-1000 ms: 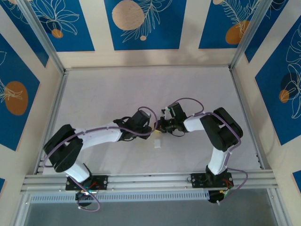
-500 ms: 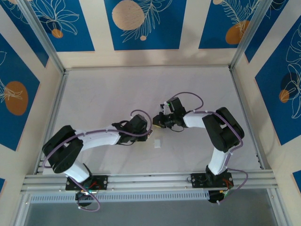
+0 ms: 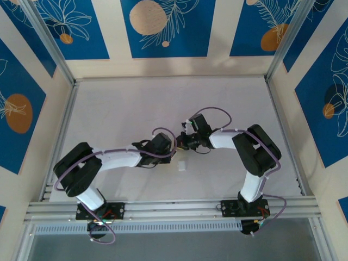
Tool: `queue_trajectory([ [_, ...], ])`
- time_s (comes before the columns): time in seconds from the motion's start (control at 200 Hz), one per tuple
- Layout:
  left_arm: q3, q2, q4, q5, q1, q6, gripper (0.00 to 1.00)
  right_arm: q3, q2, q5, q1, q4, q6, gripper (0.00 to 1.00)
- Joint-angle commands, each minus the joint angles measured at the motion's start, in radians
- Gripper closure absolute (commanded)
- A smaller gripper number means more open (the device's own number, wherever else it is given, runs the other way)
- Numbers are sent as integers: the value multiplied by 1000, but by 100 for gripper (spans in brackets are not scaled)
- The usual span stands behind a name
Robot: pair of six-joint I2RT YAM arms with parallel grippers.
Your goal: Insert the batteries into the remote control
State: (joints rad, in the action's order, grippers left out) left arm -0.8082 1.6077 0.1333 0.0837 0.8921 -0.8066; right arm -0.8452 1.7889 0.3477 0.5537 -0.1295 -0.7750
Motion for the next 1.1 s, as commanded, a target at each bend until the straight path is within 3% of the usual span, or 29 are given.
queue_trajectory([
  [0.0,17,9,-20,-14,-9,-12,82,8,-7,3,12,10,2,96],
  [0.685,40,-9,-58,-15,-16,-17,82,61,-1,-31,70,-55,-84,95],
  [1.095,43,-47,-36,-5,-16,-11,81,19,-77,-62,7,68,-7,88],
])
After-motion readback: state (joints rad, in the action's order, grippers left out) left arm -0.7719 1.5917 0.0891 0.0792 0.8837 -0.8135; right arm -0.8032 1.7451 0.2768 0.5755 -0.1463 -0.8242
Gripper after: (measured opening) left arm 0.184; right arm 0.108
